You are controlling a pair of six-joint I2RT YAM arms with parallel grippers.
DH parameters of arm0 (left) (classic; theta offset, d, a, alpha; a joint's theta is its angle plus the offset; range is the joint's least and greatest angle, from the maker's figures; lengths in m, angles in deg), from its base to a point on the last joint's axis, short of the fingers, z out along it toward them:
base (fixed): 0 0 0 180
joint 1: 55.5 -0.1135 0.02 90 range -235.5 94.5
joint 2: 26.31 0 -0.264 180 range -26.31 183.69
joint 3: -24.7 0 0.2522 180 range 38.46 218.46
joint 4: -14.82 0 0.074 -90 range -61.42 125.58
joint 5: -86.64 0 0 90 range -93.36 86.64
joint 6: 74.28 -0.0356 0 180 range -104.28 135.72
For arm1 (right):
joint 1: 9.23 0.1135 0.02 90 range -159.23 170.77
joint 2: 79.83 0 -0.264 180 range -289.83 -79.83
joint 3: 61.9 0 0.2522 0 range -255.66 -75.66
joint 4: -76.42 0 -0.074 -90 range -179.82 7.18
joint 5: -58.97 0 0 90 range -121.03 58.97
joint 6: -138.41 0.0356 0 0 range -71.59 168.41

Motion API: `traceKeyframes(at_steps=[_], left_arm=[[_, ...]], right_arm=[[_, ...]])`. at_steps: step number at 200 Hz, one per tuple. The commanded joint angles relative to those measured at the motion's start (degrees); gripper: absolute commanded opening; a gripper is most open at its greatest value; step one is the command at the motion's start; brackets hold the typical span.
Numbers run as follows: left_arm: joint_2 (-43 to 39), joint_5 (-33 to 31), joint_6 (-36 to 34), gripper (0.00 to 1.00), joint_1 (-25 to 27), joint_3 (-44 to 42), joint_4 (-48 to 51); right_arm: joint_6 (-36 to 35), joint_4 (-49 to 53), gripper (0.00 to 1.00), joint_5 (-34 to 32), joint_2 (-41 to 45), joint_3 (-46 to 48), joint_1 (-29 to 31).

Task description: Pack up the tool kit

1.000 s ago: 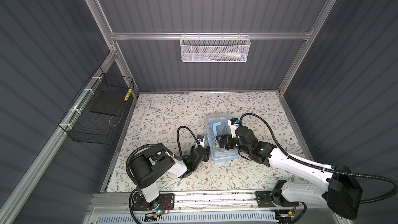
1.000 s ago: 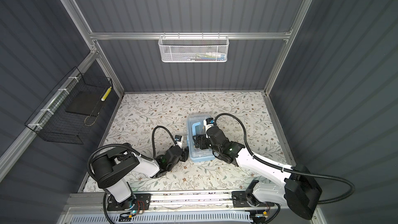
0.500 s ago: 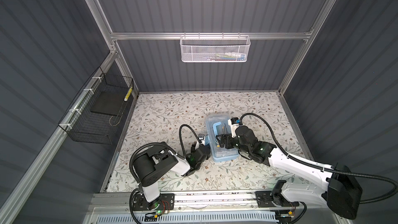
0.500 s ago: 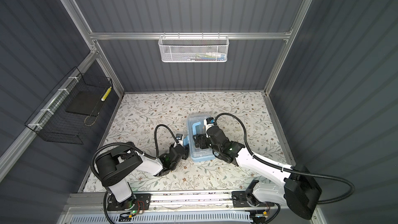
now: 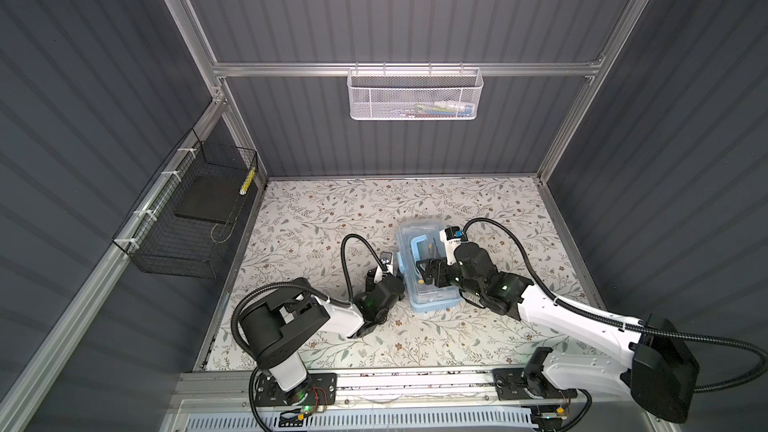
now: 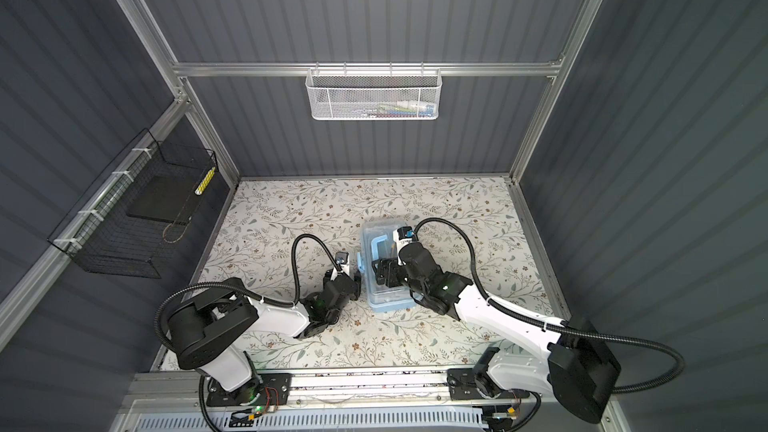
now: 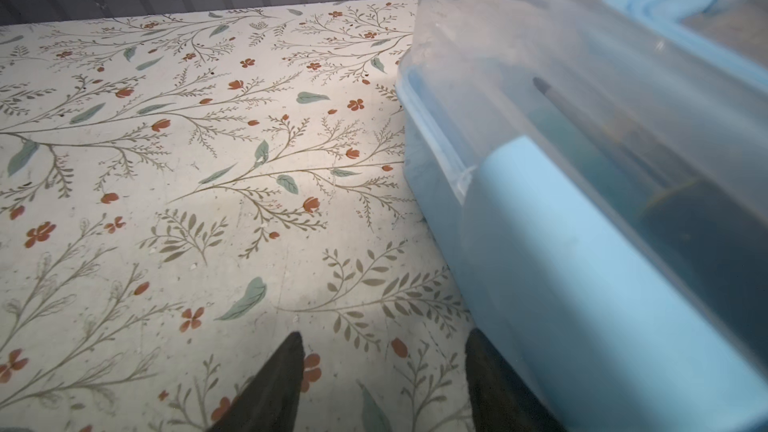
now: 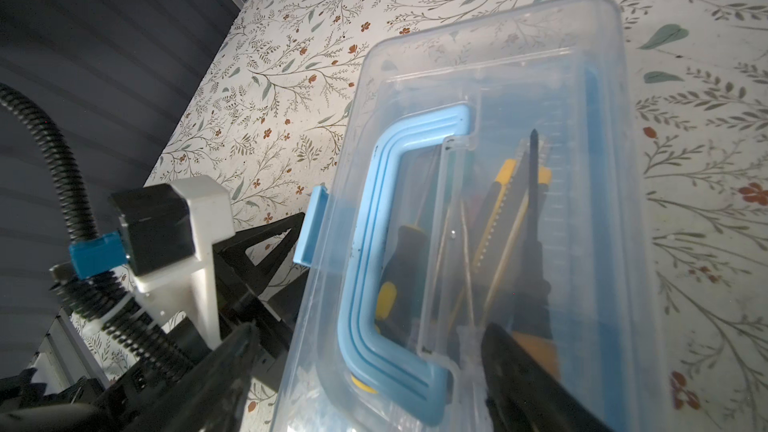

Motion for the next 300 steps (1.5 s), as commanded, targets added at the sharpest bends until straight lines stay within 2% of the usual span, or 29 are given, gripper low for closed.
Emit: traceKeyframes(at_steps=[1, 60, 140, 195, 300], left_arm=[[-3.1, -1.2, -0.1, 0.62, 0.1, 0.8, 2.3], [-5.6, 3.1, 5.0, 0.58, 0.0, 0.5, 4.2], [-5.2, 7.8, 11.6, 0.54, 0.0, 0.3, 0.8], [-7.9, 8.0, 12.1, 0.54, 0.0, 0.3, 0.7], [-8.2, 9.6, 13.6, 0.51, 0.0, -0.7, -2.9]], right_arm=[[0.2, 4.8, 0.84, 1.7, -1.3, 0.8, -0.2], [0.6, 3.8, 0.84, 3.1, -2.3, 1.1, -0.2], [1.3, 3.4, 0.84, 3.9, -1.6, 2.2, -0.2], [1.4, 3.0, 0.84, 4.2, -1.7, 2.5, -0.2], [1.4, 2.4, 0.84, 4.5, -2.1, 2.8, -0.2]])
